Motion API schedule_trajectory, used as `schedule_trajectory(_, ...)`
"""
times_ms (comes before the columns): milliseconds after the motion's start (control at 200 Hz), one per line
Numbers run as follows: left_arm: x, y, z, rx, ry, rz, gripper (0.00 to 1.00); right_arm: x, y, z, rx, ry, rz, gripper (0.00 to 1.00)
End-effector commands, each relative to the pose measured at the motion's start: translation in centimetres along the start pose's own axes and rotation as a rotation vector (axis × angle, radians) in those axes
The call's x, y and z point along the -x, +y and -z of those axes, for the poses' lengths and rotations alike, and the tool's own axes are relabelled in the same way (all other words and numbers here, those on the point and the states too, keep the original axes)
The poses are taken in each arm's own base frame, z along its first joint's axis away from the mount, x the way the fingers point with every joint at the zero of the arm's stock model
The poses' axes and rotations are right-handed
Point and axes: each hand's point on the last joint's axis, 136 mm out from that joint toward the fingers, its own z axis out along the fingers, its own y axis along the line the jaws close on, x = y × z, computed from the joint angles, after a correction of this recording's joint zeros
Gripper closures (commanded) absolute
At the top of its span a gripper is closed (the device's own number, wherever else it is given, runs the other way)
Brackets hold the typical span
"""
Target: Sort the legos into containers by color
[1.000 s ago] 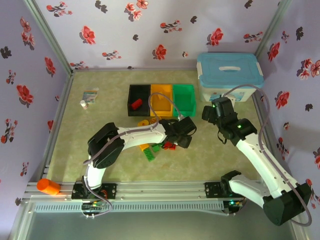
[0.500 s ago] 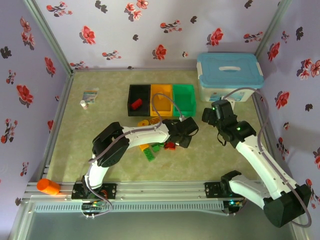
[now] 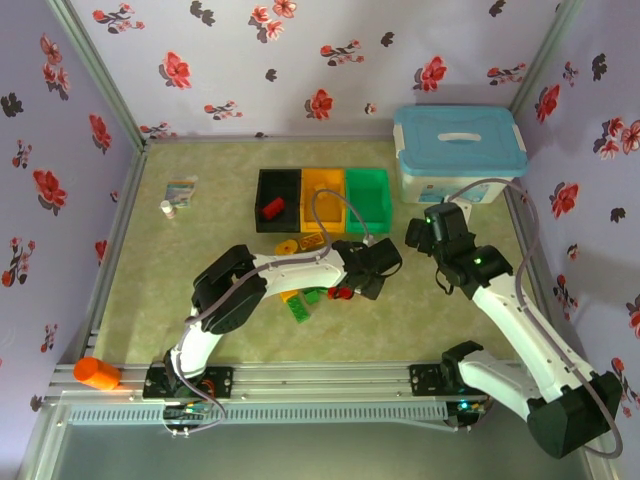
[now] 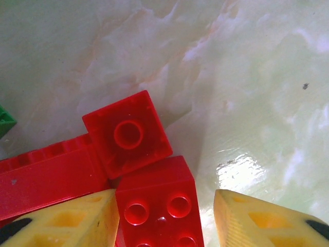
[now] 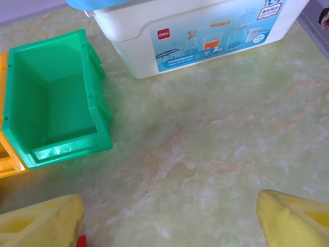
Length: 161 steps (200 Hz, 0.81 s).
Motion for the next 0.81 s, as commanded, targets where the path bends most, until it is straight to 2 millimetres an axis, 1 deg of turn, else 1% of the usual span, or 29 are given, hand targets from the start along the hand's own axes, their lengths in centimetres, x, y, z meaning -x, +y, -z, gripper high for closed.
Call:
schedule_trajectory(0, -0.3, -0.2, 0.1, 0.015, 0.013, -0.013, 0.55, 0.2, -0.4, 0.1, -0.001, -0.024, -0.038, 0.13)
schedule_trajectory(135, -0.2, -0.1, 0.2, 0.02, 0.014, -0.018, 0.64, 0.4, -0.6, 0.3, -0.002, -0.032, -0.044, 0.13)
schedule_trajectory(265, 0.3, 0.2, 0.9, 0.028, -0.012, -0.014, 0.67, 0.6, -0.6, 0.5, 0.0, -0.039, -0.048, 0.13)
schedule_trajectory(365, 1.2, 0.5, 2.2, 0.022, -0.05, -0.01, 0.68, 0.9, -0.8, 0.8, -0.004, -0.048, -0.052, 0.13)
schedule_trajectory(455, 2.3, 1.0, 4.0, -0.003, -0.096, 0.01, 0.68, 1.0, -0.9, 0.9, -0.007, -0.055, -0.053, 0.13)
schedule_trajectory(555, 4.1, 2.7, 6.4, -0.033, -0.168, 0.058, 0.68, 1.0, -0.9, 0.8, -0.009, -0.053, -0.055, 0.13)
schedule_trajectory(620, 5.1, 4.4, 7.9, -0.048, -0.214, 0.095, 0.68, 0.7, -0.8, 0.4, -0.004, -0.039, -0.051, 0.13)
schedule_trajectory(710, 6.4, 7.3, 9.6, -0.044, -0.263, 0.144, 0.68, 0.0, -0.1, -0.2, 0.016, 0.0, -0.038, 0.13)
schedule_trajectory(780, 7.2, 9.7, 10.6, -0.032, -0.29, 0.183, 0.68, -0.3, 0.1, -0.7, 0.014, 0.022, -0.032, 0.13)
schedule_trajectory(800, 7.4, 10.4, 10.9, -0.028, -0.299, 0.194, 0.68, -0.7, 0.6, -0.8, 0.04, 0.043, -0.029, 0.13)
